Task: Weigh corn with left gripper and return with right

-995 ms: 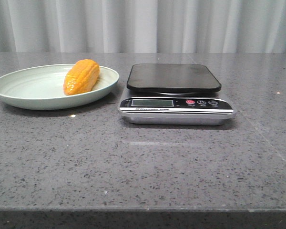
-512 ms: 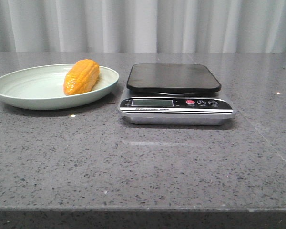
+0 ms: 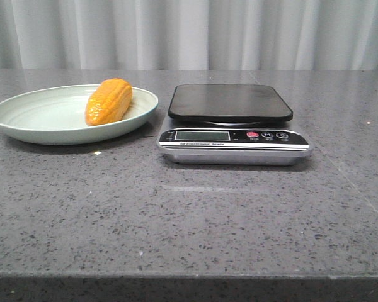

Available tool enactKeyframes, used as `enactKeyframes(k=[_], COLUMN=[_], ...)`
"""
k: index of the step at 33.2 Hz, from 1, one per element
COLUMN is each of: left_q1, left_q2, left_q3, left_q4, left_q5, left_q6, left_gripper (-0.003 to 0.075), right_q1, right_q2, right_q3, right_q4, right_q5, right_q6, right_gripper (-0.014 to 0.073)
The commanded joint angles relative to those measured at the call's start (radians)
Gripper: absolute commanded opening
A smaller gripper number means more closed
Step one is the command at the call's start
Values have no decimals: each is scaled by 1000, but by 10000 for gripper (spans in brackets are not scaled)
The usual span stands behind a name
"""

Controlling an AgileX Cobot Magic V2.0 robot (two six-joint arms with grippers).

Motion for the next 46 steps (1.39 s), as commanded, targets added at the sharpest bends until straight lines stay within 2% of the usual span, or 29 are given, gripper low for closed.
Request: enactKeyframes(k=[1, 6, 11, 13, 14, 24, 33, 46], left_q1=[137, 305, 379, 383, 383, 381, 312, 311], left_q2=[14, -17, -121, -128, -128, -128, -128, -128], left_q3=[48, 165, 275, 303, 296, 299, 299, 299], left_q4=[-67, -133, -155, -157, -155, -133, -131, -131], left_q5=[-224, -400, -521, -571, -529, -533, -533, -533], left_q6=[56, 123, 123, 123, 123, 123, 123, 123], left_gripper=[134, 134, 134, 134, 134, 134, 134, 134], right_q1=[-5, -5, -5, -5, -5, -5, -5, -5], right_q2=[7, 7, 7, 9, 9, 9, 9, 9], right_q3=[-26, -26, -26, -26, -26, -25, -25, -25], right_q4=[-18, -18, -18, -18, -18, -18, -18, -18], right_q5=[-70, -70, -70, -71, -69, -67, -67, -67], right_q6=[-6, -6, -6, -6, -6, -6, -6, -6], right_gripper=[143, 143, 143, 143, 143, 143, 143, 143])
